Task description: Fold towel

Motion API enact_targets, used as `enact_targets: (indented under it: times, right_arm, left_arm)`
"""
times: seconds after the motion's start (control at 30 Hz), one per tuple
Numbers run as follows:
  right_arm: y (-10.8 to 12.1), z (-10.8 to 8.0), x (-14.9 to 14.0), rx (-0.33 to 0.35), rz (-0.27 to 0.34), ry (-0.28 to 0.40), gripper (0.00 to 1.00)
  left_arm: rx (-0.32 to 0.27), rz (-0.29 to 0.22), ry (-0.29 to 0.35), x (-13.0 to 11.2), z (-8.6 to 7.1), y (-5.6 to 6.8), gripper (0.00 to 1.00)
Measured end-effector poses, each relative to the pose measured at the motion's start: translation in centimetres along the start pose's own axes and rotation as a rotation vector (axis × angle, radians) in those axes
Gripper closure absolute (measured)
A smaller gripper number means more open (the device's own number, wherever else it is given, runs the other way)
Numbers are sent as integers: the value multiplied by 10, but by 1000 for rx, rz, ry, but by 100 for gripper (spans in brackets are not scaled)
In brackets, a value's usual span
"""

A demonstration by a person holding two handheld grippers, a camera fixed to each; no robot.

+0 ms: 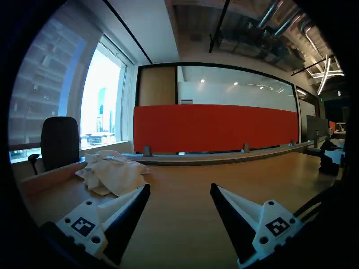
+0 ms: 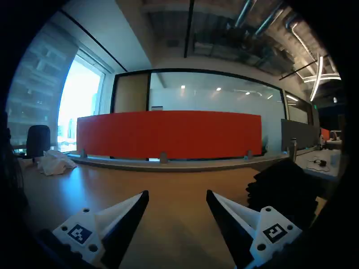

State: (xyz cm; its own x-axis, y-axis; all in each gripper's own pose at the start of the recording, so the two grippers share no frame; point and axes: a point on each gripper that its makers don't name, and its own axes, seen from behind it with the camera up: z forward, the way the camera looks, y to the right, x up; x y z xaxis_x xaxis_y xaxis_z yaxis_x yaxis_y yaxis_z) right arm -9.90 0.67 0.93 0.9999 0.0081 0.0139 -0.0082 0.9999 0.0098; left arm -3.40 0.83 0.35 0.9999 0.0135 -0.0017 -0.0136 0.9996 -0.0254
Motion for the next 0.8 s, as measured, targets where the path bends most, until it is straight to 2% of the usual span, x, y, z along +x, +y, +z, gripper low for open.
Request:
enact_targets:
  times: [0.8]
  right_arm:
    - [0, 0, 1, 0, 0, 0, 1]
  left_arm:
    - [0, -2, -1, -1, 1, -2, 0]
